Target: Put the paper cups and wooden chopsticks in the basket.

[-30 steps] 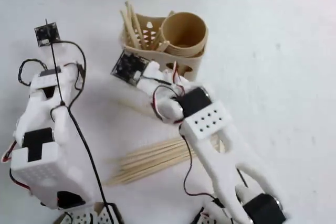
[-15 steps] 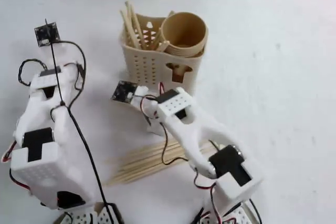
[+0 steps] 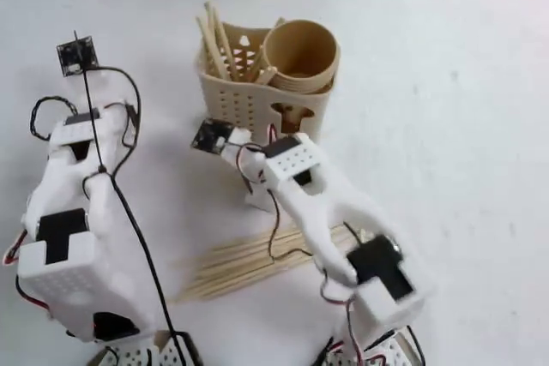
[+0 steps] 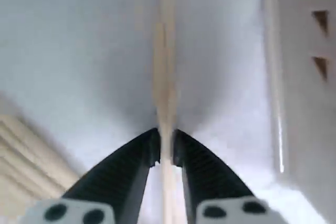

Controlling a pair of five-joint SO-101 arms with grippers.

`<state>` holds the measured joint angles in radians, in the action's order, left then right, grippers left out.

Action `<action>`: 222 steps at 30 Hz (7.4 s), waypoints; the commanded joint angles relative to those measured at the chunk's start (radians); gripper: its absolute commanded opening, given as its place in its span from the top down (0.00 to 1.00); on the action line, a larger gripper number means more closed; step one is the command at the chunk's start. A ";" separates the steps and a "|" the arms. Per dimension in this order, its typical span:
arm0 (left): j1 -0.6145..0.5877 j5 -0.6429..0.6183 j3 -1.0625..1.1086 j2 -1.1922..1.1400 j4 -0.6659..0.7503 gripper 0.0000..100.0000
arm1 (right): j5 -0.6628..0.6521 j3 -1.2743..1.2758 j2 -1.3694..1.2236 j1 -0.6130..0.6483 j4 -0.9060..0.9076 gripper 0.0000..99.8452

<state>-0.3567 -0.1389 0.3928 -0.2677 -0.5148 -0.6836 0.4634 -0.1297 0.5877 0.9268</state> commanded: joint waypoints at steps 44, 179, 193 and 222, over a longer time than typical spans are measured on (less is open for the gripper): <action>0.007 0.014 -0.032 0.005 0.021 0.88 | 0.331 -1.020 0.127 0.050 -0.222 0.98; 0.549 0.282 -0.687 0.495 -0.101 0.98 | -0.017 0.987 1.124 -0.898 -0.019 0.98; 0.469 0.072 -0.687 0.239 -0.186 0.98 | -0.018 0.987 1.124 -0.897 -0.019 0.98; 0.713 0.657 0.034 0.561 -0.807 0.86 | -0.017 0.988 1.158 -0.903 -0.016 0.98</action>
<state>0.3015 0.4411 0.1059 0.2340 -1.5290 -0.6943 1.4546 0.9889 -0.3038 0.9206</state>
